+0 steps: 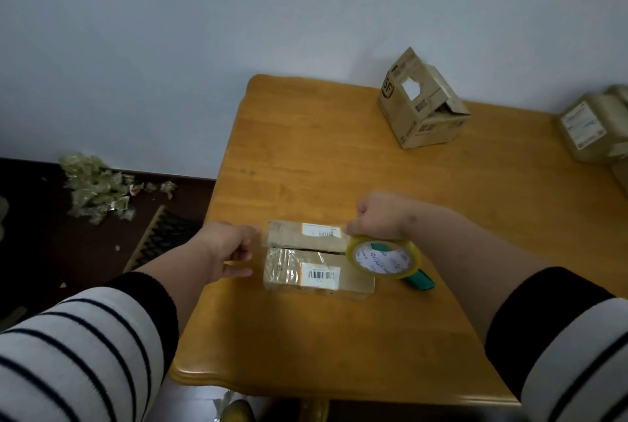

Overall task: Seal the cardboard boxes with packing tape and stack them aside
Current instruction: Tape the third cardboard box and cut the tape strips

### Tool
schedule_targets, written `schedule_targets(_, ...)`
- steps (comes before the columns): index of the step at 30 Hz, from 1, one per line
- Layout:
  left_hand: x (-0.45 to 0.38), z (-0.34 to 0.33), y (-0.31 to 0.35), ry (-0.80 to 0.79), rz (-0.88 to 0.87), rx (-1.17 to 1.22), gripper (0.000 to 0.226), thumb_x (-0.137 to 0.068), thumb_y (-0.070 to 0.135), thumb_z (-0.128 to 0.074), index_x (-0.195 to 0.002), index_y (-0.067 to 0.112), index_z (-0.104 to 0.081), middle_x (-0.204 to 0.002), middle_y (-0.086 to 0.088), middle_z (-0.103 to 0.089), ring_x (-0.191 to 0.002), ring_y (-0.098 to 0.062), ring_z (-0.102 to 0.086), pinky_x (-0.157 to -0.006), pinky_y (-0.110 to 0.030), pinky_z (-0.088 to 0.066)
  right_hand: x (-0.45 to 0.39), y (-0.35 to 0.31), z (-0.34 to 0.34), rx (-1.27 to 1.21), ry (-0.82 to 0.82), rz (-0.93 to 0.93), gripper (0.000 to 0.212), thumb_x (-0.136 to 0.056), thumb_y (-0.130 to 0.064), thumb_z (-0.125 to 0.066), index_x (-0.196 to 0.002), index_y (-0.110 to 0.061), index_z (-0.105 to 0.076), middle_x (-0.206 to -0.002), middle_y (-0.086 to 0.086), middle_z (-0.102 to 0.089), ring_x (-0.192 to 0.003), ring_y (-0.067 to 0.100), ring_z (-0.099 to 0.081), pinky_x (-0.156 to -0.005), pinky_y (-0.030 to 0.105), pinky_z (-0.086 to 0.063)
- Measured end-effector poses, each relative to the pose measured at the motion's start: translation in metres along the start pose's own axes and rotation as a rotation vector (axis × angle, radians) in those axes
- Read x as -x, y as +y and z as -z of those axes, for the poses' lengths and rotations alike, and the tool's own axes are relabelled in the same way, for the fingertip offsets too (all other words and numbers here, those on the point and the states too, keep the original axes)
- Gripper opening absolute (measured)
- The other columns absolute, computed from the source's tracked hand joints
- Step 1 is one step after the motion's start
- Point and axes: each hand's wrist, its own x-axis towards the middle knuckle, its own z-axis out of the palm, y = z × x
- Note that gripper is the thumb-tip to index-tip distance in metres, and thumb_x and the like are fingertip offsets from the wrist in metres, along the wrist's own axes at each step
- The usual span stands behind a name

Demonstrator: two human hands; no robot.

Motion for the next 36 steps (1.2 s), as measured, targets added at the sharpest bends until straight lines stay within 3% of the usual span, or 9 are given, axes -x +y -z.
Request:
schedule_targets(4,-0.003,-0.003,-0.003,-0.089,-0.010,0.012,0.042,-0.079,0.028,-0.081,-0.108,0.009,-0.058,-0.101,-0.009,-0.062,-0.082,-0.021,-0.059,-0.059,-0.038,-0.059,-0.002,0.002,-0.005,-0.015,-0.019,-0.031,0.031,-0.088,-0.052,-0.060,-0.081,-0.022,-0.053,-0.085,-0.002,-0.055,-0.077,0.013,-0.051,-0.059,0.029,-0.036)
schedule_targets(10,-0.005,-0.009,-0.010,-0.155,-0.012,-0.009,0.041,-0.076,0.008,-0.081,-0.111,0.010,-0.058,-0.103,-0.012,-0.067,-0.083,-0.019,-0.061,-0.060,-0.035,-0.057,0.001,0.007,-0.008,0.031,-0.023,-0.047,0.036,-0.090,-0.051,-0.057,-0.096,-0.016,-0.060,-0.088,-0.002,-0.056,-0.079,0.011,-0.052,-0.061,0.027,-0.039)
schedule_targets(15,-0.008,-0.008,-0.011,-0.166,0.004,0.035,0.024,-0.085,0.008,-0.068,-0.108,0.009,-0.068,-0.100,-0.010,-0.066,-0.079,-0.019,-0.060,-0.064,-0.036,-0.057,-0.001,0.005,-0.014,0.055,-0.018,-0.036,0.033,-0.091,-0.048,-0.058,-0.086,-0.016,-0.059,-0.085,-0.001,-0.058,-0.075,0.012,-0.052,-0.057,0.026,-0.038)
schedule_targets(23,-0.018,-0.003,-0.019,-0.161,0.018,0.016,0.035,-0.078,-0.001,-0.075,-0.108,0.010,-0.059,-0.086,-0.009,-0.067,-0.083,-0.020,-0.065,-0.060,-0.032,-0.057,-0.004,0.002,-0.013,0.088,-0.050,-0.042,0.035,-0.091,-0.049,-0.057,-0.076,-0.018,-0.054,-0.082,-0.001,-0.055,-0.073,0.013,-0.050,-0.057,0.027,-0.037)
schedule_targets(27,-0.020,-0.004,-0.022,-0.184,0.055,0.050,0.020,-0.084,0.005,-0.068,-0.103,0.008,-0.066,-0.081,-0.005,-0.066,-0.080,-0.018,-0.062,-0.062,-0.032,-0.055,-0.008,0.002,-0.013,0.088,-0.049,-0.050,0.037,-0.089,-0.049,-0.058,-0.073,-0.017,-0.054,-0.078,0.000,-0.054,-0.070,0.015,-0.049,-0.057,0.028,-0.037)
schedule_targets(30,-0.020,-0.006,-0.021,-0.172,0.060,0.074,0.011,-0.093,0.018,-0.062,-0.097,0.010,-0.067,-0.085,-0.004,-0.063,-0.080,-0.017,-0.059,-0.066,-0.033,-0.053,-0.010,0.002,-0.013,0.118,-0.042,-0.055,0.038,-0.088,-0.050,-0.058,-0.069,-0.017,-0.052,-0.075,-0.001,-0.052,-0.066,0.014,-0.047,-0.054,0.027,-0.035)
schedule_targets(36,-0.021,-0.009,-0.022,-0.137,0.046,0.063,0.011,-0.096,0.017,-0.061,-0.104,0.009,-0.063,-0.092,-0.007,-0.066,-0.084,-0.019,-0.060,-0.071,-0.035,-0.054,-0.012,0.002,-0.014,0.101,-0.037,-0.057,0.039,-0.087,-0.049,-0.059,-0.065,-0.018,-0.047,-0.071,-0.002,-0.048,-0.062,0.015,-0.043,-0.052,0.027,-0.032)
